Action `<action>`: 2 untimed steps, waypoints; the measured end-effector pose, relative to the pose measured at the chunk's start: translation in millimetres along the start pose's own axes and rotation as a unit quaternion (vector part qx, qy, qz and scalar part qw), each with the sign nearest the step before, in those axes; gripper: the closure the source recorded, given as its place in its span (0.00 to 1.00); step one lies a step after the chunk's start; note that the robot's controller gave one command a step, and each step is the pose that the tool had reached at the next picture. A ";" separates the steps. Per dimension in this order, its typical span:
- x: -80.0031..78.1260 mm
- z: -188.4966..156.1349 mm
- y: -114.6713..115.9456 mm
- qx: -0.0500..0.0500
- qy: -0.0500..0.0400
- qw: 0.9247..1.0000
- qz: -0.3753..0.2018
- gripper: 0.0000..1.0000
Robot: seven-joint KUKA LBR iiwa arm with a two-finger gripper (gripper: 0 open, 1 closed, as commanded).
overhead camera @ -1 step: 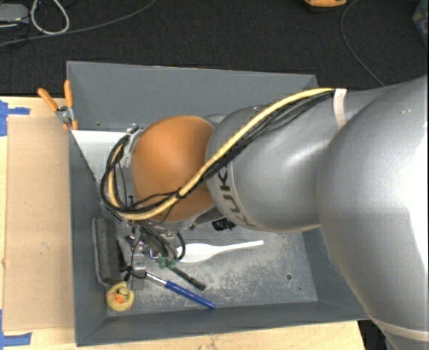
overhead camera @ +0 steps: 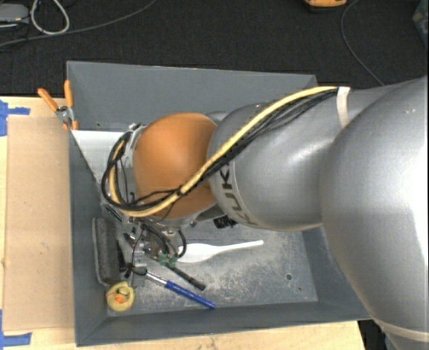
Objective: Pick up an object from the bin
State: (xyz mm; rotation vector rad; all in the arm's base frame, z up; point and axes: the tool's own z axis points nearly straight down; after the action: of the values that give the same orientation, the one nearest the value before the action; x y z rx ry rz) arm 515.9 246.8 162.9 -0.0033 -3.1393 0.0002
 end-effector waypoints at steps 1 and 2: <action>24.2 70.1 -36.3 0.000 0.002 0.999 0.051 0.00; 37.6 61.9 -56.8 0.000 0.000 0.999 0.052 0.00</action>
Offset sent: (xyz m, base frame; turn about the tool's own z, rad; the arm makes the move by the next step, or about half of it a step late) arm -0.0434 -0.0658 -0.0325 0.0852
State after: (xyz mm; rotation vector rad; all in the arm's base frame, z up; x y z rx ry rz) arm 478.1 190.1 101.1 -0.1655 -3.1343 0.0000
